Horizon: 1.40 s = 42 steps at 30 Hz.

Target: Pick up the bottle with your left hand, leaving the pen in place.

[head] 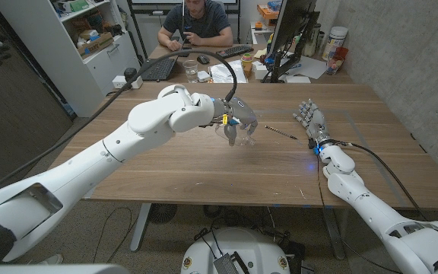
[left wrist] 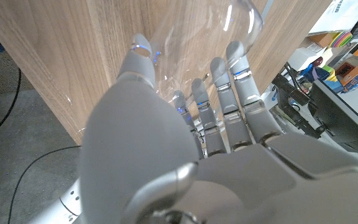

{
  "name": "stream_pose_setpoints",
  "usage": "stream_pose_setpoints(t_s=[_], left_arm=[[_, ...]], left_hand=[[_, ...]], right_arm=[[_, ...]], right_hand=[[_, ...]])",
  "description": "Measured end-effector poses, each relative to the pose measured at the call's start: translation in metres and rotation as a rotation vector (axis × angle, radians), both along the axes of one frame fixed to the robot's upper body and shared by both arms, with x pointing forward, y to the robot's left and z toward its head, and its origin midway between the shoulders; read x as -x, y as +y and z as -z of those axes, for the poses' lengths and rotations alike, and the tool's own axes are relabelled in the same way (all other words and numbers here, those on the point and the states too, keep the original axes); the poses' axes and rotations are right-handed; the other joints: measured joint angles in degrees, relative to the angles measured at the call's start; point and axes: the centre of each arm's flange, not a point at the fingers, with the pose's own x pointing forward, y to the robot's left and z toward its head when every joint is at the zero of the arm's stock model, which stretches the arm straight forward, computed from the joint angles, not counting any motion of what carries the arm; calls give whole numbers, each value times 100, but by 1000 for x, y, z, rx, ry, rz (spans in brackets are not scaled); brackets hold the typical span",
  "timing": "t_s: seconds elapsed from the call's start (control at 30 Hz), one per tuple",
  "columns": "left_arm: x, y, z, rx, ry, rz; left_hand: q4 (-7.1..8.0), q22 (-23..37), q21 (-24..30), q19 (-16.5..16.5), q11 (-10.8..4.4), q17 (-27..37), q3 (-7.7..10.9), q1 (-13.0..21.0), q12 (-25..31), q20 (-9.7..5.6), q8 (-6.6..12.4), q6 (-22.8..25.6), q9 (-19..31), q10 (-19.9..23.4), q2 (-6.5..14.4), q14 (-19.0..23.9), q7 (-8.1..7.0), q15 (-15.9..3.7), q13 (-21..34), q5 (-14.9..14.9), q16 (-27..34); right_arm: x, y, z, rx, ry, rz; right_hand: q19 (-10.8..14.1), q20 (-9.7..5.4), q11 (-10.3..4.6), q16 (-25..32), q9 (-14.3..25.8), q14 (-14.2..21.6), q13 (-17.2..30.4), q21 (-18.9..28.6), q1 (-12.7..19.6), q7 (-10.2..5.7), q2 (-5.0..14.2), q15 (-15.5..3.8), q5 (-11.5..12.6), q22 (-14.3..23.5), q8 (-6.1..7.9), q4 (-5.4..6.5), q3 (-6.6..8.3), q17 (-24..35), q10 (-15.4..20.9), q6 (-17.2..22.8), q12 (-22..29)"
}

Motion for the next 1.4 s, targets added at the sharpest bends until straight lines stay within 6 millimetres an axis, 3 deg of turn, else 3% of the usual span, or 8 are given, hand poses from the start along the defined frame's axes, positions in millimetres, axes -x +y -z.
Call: stream_pose_setpoints(t_s=[0.77, 1.4], left_arm=[[41, 9, -23, 95, -99, 43], [64, 21, -41, 156, -187, 67]], left_hand=[[0, -2, 289, -51, 0, 369, 0, -1, -8, -51, 0, 31, 0, 0, 0, 80, 31, -19, 196, 0, -112], [0, -92, 505, -102, -1, 689, 0, -1, -1, -102, 0, 41, 0, 0, 0, 101, 41, -1, 284, 0, -211]], right_arm=[[10, 2, -2, 1, -19, -6], [17, -1, 2, -13, -22, 0]], right_hand=[[0, 0, 20, 0, 0, 0, 0, 0, -23, 0, -23, 0, 23, 0, 0, 24, -24, 0, 20, 0, 0], [0, 0, 19, 0, 0, 0, 0, 0, -23, 22, -23, 0, 23, 0, -38, 42, -42, 0, 20, -22, 0]])
